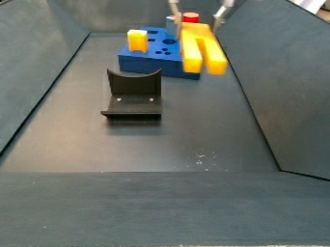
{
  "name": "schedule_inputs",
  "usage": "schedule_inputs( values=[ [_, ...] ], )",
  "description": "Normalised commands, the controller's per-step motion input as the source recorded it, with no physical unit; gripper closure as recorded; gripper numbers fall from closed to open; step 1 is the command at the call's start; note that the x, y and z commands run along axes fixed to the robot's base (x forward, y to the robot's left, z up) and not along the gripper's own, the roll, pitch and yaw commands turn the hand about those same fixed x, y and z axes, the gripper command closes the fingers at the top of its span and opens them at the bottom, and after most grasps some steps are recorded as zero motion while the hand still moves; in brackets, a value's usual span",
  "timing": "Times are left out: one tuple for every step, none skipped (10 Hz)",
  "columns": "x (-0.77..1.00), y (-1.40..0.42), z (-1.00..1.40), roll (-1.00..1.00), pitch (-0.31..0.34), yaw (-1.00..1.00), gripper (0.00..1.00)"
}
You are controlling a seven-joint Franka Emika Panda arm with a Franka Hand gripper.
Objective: Pick up the double-square object. Move up. Rotate the double-square object. Place the double-square object on the fixture. Regrasp the double-square object. Move to above the board. Insert the double-square object.
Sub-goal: Place the double-square object on the fixture.
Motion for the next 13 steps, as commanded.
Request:
schedule_inputs(
  values=[
    [1.0,-0.14,-0.07,-0.01,0.017,0.03,1.0],
    [1.0,-0.11,-0.07,0.01,0.032,0.03,1.0],
    [1.0,-0.1,-0.06,0.02,0.044,0.03,1.0],
    [1.0,-0.08,-0.05,0.04,0.059,0.03,1.0],
    [1.0,-0.07,-0.05,0.05,0.068,0.04,1.0],
    [0.89,-0.04,-0.03,0.06,0.083,0.04,1.0],
    [1.0,-0.49,0.25,-1.0,0.106,-0.04,1.0],
    [1.0,-0.49,0.29,-1.0,0.115,-0.04,1.0],
    [0.98,-0.36,0.25,-1.0,0.121,-0.05,1.0],
    [0.83,-0.16,0.11,-1.0,0.126,-0.06,1.0],
    [0.74,-0.09,0.05,-1.0,0.128,-0.06,1.0],
    [0.64,-0.03,0.03,-1.0,0.134,-0.07,1.0],
    [0.5,0.01,0.01,-1.0,0.141,-0.08,1.0]
  ],
)
